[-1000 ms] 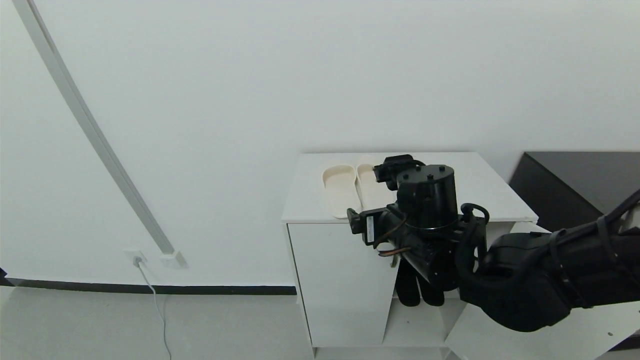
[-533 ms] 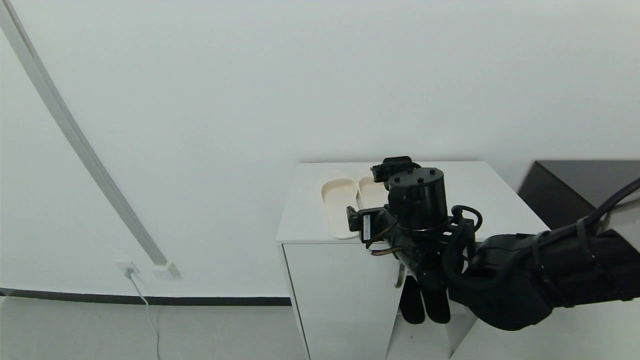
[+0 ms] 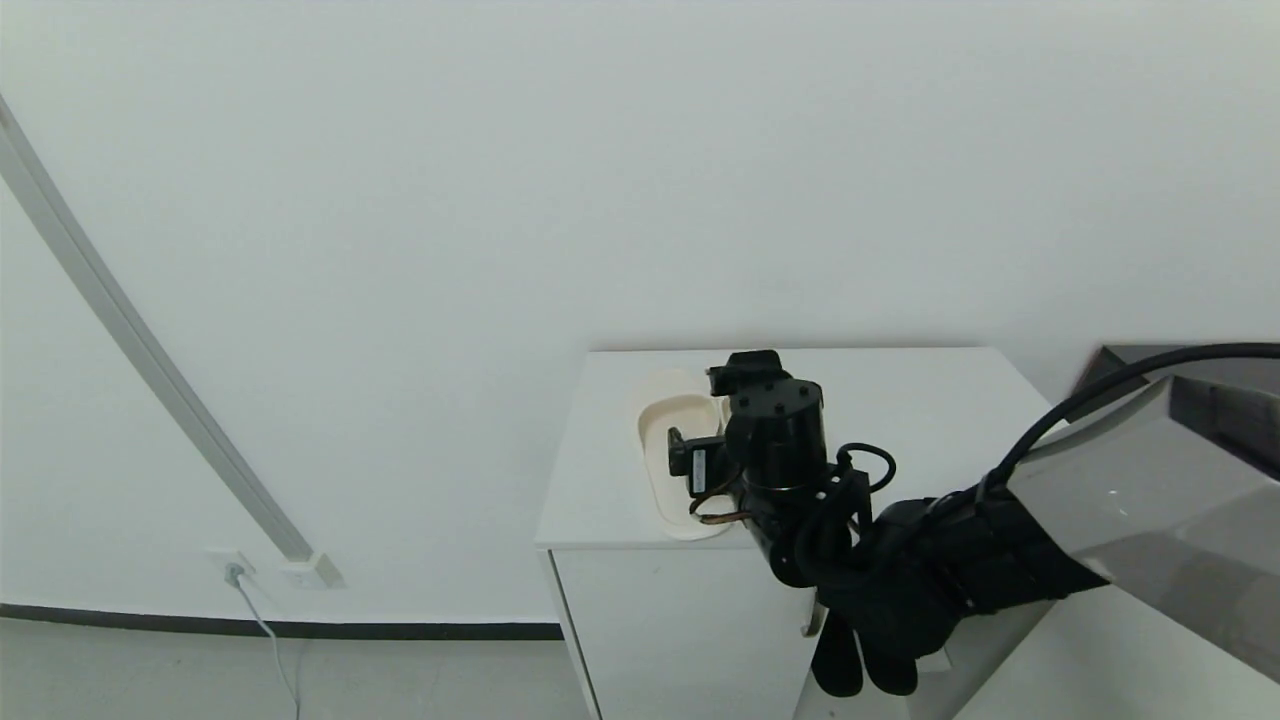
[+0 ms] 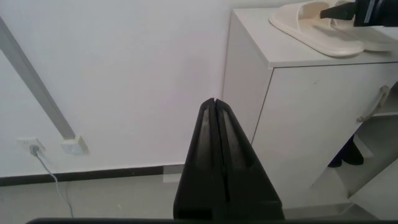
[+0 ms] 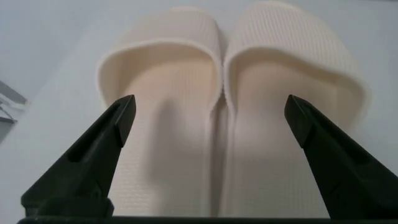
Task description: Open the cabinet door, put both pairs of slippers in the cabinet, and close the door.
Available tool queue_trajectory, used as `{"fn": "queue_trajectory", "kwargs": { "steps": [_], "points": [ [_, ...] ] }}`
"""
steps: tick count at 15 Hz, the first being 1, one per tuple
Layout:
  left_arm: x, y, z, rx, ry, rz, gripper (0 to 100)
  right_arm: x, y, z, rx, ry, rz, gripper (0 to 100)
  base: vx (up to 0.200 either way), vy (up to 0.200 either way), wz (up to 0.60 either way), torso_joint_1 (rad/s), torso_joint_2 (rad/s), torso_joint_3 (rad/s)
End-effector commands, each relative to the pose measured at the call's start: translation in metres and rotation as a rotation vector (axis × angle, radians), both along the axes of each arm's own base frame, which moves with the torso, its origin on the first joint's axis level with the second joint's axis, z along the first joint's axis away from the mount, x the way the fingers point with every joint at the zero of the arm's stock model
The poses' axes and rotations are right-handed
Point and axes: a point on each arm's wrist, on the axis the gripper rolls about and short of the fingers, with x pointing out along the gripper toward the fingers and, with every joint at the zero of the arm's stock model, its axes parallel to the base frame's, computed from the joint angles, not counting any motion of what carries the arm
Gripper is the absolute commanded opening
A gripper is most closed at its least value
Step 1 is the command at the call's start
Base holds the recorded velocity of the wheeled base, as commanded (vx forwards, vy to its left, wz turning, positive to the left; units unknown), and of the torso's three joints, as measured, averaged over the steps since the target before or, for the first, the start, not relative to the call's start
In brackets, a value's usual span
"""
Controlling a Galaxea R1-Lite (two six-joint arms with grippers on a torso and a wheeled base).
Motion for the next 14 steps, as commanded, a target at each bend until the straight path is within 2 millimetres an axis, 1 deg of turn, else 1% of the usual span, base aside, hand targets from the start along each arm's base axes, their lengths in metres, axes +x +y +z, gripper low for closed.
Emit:
{"fn": "queue_trajectory", "kwargs": {
  "steps": [1, 2, 3, 4, 6, 8, 11, 13, 14],
  "points": [
    [0.0, 0.0, 0.0, 0.0, 0.0, 0.0, 0, 0.015, 0.007, -0.015, -0.02, 0.004, -0.012, 100, 0.0, 0.0, 0.0, 0.0, 0.0, 0.0],
    [0.0, 0.0, 0.0, 0.0, 0.0, 0.0, 0, 0.022, 0.008, -0.013, -0.024, -0.011, -0.019, 100, 0.0, 0.0, 0.0, 0.0, 0.0, 0.0],
    [0.0, 0.0, 0.0, -0.002, 0.002, 0.0, 0, 0.026, 0.009, -0.013, -0.031, -0.014, -0.024, 100, 0.0, 0.0, 0.0, 0.0, 0.0, 0.0],
    [0.0, 0.0, 0.0, -0.002, 0.001, 0.0, 0, 0.036, 0.009, -0.015, -0.037, -0.014, -0.037, 100, 0.0, 0.0, 0.0, 0.0, 0.0, 0.0],
    [0.0, 0.0, 0.0, -0.004, 0.001, 0.002, 0, 0.046, 0.009, -0.017, -0.041, -0.009, -0.052, 100, 0.0, 0.0, 0.0, 0.0, 0.0, 0.0],
    [0.0, 0.0, 0.0, -0.005, 0.001, 0.002, 0, 0.05, 0.011, -0.017, -0.037, -0.012, -0.051, 100, 0.0, 0.0, 0.0, 0.0, 0.0, 0.0],
    [0.0, 0.0, 0.0, -0.005, 0.001, 0.002, 0, 0.069, 0.014, -0.016, -0.027, -0.022, -0.072, 100, 0.0, 0.0, 0.0, 0.0, 0.0, 0.0],
    [0.0, 0.0, 0.0, -0.007, 0.001, 0.009, 0, 0.073, 0.016, -0.014, -0.024, -0.024, -0.074, 100, 0.0, 0.0, 0.0, 0.0, 0.0, 0.0],
    [0.0, 0.0, 0.0, -0.008, 0.001, 0.009, 0, 0.073, 0.017, -0.014, -0.027, -0.02, -0.074, 0, 0.0, 0.0, 0.0, 0.0, 0.0, 0.0]
  ]
}}
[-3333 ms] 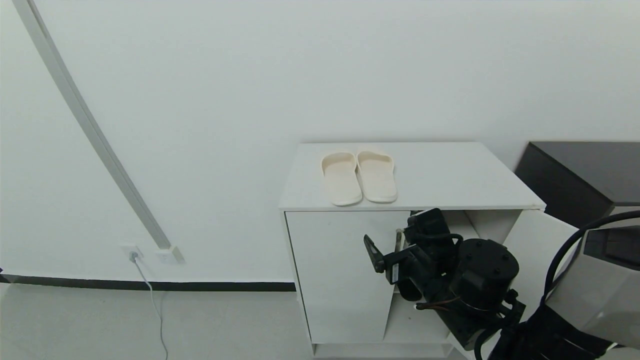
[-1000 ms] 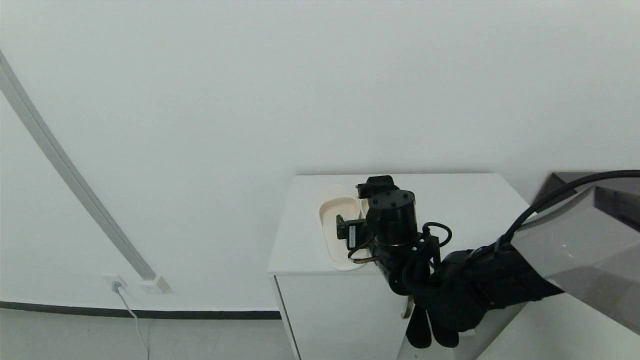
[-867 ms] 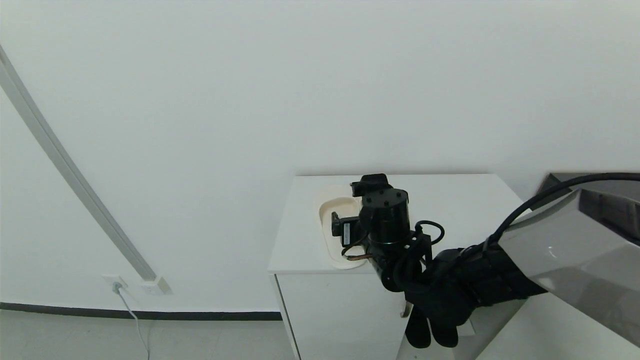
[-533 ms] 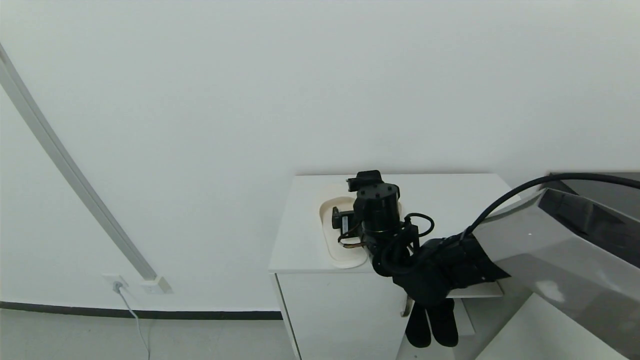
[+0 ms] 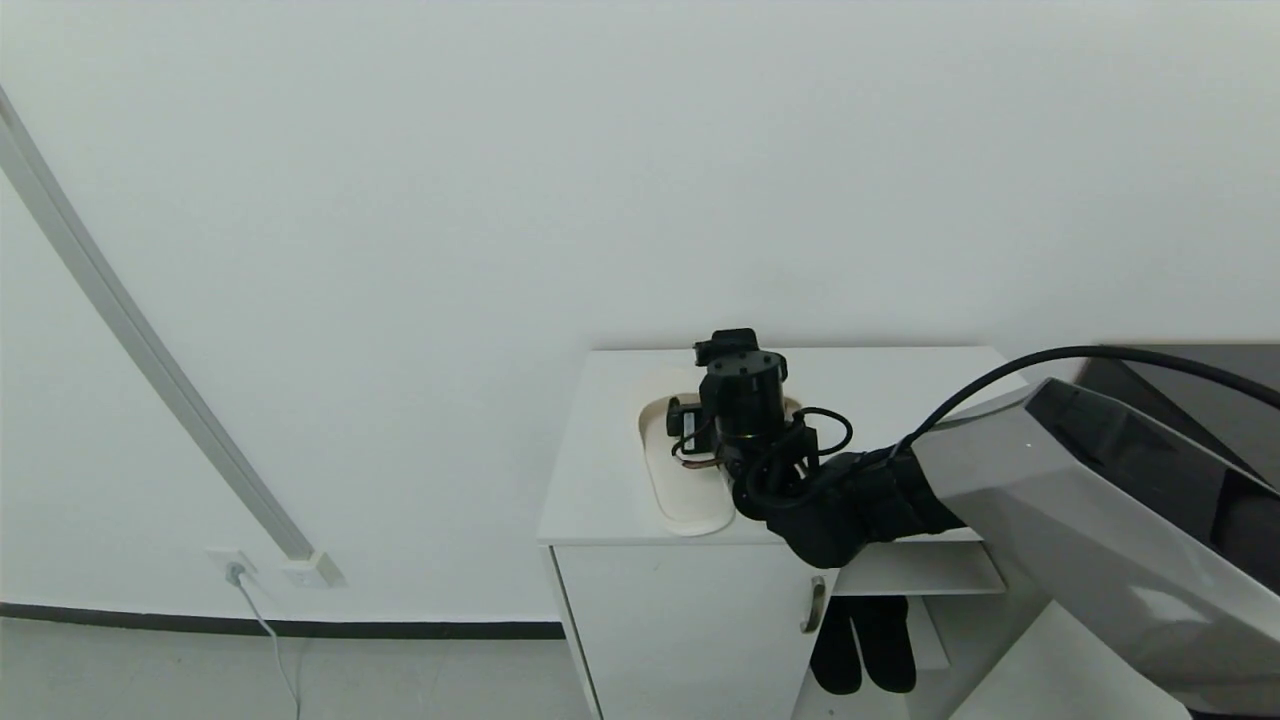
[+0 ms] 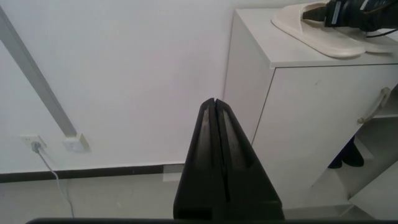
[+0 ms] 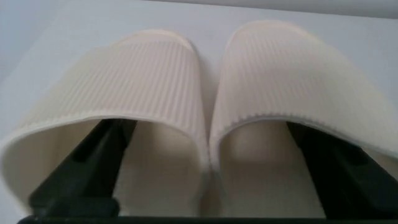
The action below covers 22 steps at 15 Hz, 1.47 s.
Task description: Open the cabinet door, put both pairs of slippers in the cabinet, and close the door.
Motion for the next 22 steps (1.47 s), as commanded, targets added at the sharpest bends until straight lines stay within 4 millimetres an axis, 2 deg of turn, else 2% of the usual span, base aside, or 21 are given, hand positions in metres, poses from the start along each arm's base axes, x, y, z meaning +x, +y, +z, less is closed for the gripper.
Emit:
{"fn": "queue_trajectory", "kwargs": {
  "steps": [1, 7, 10, 12, 13, 16, 17, 18, 21, 22],
  "points": [
    [0.0, 0.0, 0.0, -0.001, 0.0, 0.002, 0, 0.002, 0.002, -0.004, 0.001, 0.002, 0.007, 0, 0.0, 0.0, 0.0, 0.0, 0.0, 0.0],
    [0.0, 0.0, 0.0, -0.001, 0.0, 0.003, 0, 0.0, 0.003, -0.001, 0.006, -0.001, 0.013, 0, 0.0, 0.0, 0.0, 0.0, 0.0, 0.0],
    [0.0, 0.0, 0.0, -0.001, 0.0, 0.003, 0, -0.017, -0.01, 0.029, 0.024, -0.021, 0.029, 0, 0.0, 0.0, 0.0, 0.0, 0.0, 0.0],
    [0.0, 0.0, 0.0, -0.001, 0.0, 0.003, 0, -0.056, -0.04, 0.06, 0.034, -0.003, 0.153, 0, 0.0, 0.0, 0.0, 0.0, 0.0, 0.0],
    [0.0, 0.0, 0.0, -0.001, 0.0, 0.003, 0, -0.067, -0.049, 0.066, 0.032, 0.001, 0.173, 0, 0.0, 0.0, 0.0, 0.0, 0.0, 0.0],
    [0.0, 0.0, 0.0, 0.001, 0.0, 0.003, 0, -0.13, -0.1, 0.078, -0.011, 0.035, 0.263, 0, 0.0, 0.0, 0.0, 0.0, 0.0, 0.0],
    [0.0, 0.0, 0.0, 0.001, 0.0, 0.003, 0, -0.138, -0.106, 0.079, -0.022, 0.036, 0.28, 0, 0.0, 0.0, 0.0, 0.0, 0.0, 0.0],
    [0.0, 0.0, 0.0, 0.002, 0.0, 0.003, 0, -0.164, -0.122, 0.084, -0.02, 0.029, 0.321, 0, 0.0, 0.0, 0.0, 0.0, 0.0, 0.0],
    [0.0, 0.0, 0.0, 0.004, 0.001, 0.002, 0, -0.186, -0.137, 0.089, -0.015, 0.021, 0.344, 0, 0.0, 0.0, 0.0, 0.0, 0.0, 0.0],
    [0.0, 0.0, 0.0, 0.004, 0.001, 0.002, 0, -0.187, -0.137, 0.085, -0.026, 0.031, 0.349, 0, 0.0, 0.0, 0.0, 0.0, 0.0, 0.0]
  ]
}}
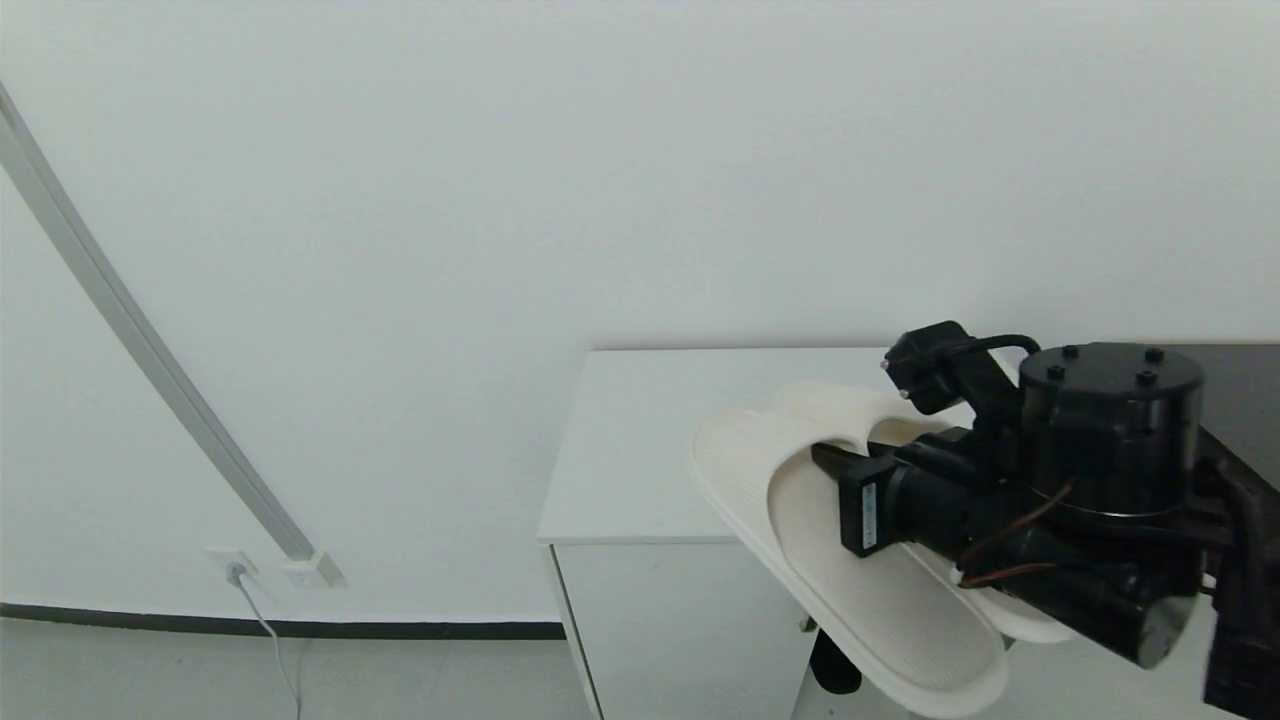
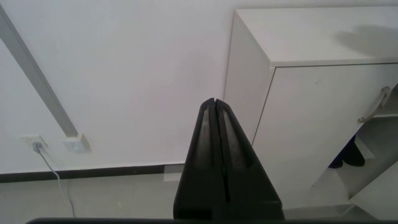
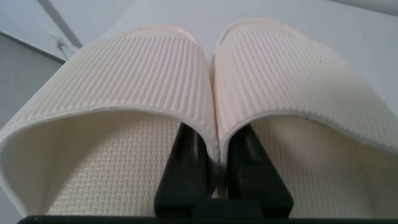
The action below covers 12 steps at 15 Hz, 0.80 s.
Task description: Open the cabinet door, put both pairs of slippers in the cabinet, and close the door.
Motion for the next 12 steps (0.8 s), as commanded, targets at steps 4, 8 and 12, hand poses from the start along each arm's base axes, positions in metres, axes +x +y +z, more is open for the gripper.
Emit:
{"fn": "queue_trajectory", "kwargs": {
  "steps": [4, 8, 12],
  "points": [
    [0.0, 0.0, 0.0, -0.001, 0.0, 0.0, 0, -0.017, -0.012, 0.006, 0.016, -0.016, 0.018, 0, 0.0, 0.0, 0.0, 0.0, 0.0, 0.0],
    [0.0, 0.0, 0.0, -0.001, -0.001, 0.0, 0, -0.018, -0.01, 0.003, 0.009, -0.008, 0.025, 0, -0.05, 0.0, 0.0, 0.001, 0.0, 0.002],
    [0.0, 0.0, 0.0, -0.001, -0.001, 0.0, 0, -0.02, -0.008, 0.0, -0.001, -0.001, 0.032, 0, -0.2, 0.0, 0.0, 0.008, 0.01, 0.001]
  ]
}}
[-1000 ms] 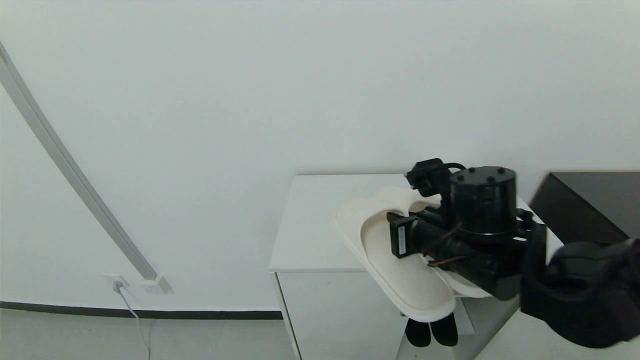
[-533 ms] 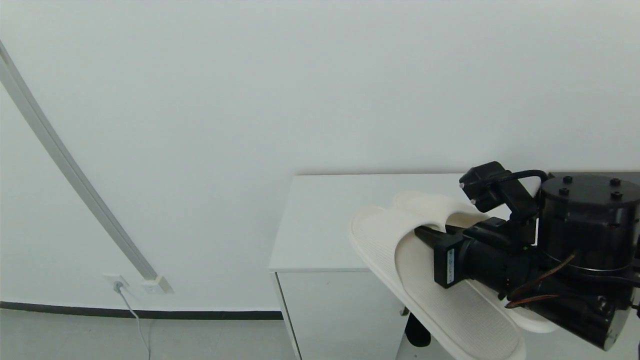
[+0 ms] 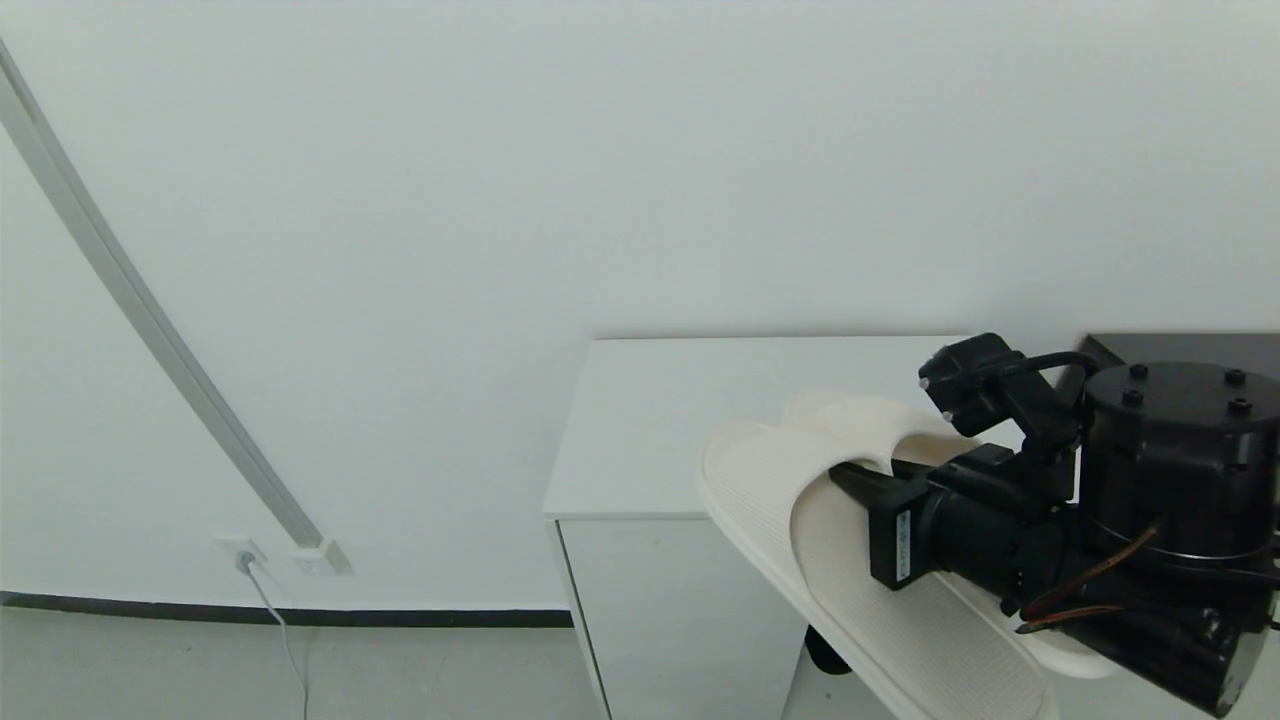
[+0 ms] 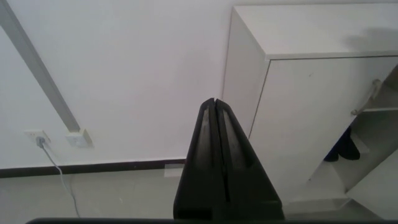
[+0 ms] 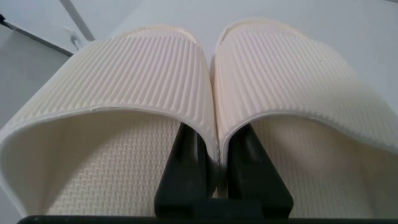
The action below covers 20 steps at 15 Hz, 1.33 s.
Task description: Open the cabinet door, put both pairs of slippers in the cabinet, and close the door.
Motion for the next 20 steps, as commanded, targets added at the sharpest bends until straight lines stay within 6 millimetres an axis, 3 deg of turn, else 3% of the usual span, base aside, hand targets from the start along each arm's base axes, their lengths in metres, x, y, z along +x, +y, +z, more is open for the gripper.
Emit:
{"fn": "queue_trajectory", "kwargs": {
  "steps": [1, 3, 20],
  "points": [
    [0.0, 0.0, 0.0, 0.0, 0.002, 0.0, 0, 0.0, 0.001, -0.002, -0.006, 0.004, 0.003, 0, -0.2, 0.0, 0.0, -0.012, 0.0, 0.007],
    [0.0, 0.0, 0.0, 0.0, 0.001, 0.0, 0, -0.001, 0.001, -0.002, -0.007, 0.005, 0.006, 0, -0.2, 0.0, 0.0, -0.005, 0.0, 0.005],
    [0.0, 0.0, 0.0, -0.001, 0.002, 0.0, 0, -0.005, -0.003, -0.016, -0.054, 0.022, 0.03, 0, 0.0, -0.012, 0.0, 0.0, 0.0, 0.0]
  ]
}}
